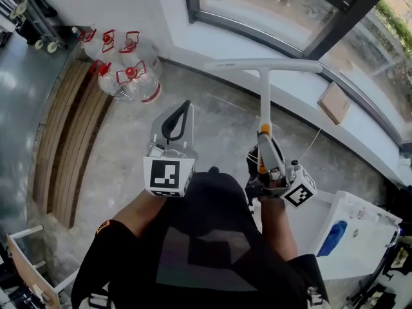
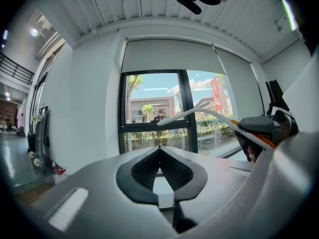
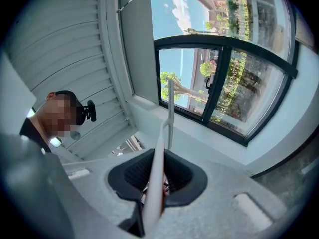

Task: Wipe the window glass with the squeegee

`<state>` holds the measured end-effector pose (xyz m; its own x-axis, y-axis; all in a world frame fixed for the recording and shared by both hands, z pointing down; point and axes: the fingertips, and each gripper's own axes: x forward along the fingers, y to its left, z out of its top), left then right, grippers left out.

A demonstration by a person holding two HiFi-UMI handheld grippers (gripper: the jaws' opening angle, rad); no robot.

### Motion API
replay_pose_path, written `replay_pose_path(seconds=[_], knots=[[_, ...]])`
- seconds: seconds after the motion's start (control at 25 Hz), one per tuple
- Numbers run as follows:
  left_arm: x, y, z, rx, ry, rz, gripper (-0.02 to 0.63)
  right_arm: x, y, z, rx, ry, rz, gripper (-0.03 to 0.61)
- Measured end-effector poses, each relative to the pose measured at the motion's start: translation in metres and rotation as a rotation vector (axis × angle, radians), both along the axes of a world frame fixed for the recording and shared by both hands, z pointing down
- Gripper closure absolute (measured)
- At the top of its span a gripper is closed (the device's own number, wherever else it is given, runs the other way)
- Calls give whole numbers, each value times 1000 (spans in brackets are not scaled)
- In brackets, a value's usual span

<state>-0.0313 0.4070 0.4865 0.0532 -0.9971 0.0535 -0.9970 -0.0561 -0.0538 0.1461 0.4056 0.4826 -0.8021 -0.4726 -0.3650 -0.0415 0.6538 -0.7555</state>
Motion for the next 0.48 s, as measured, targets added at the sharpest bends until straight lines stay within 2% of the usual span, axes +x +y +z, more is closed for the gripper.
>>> replay_pose_path(seconds=[0.24,0.48], knots=[[5,-5,0,-2,-9,20,595,-1,1,-1,-10,-3,1,529],[1,0,6,-8,3,2,595,-2,1,7,-29,-6,-13,529]])
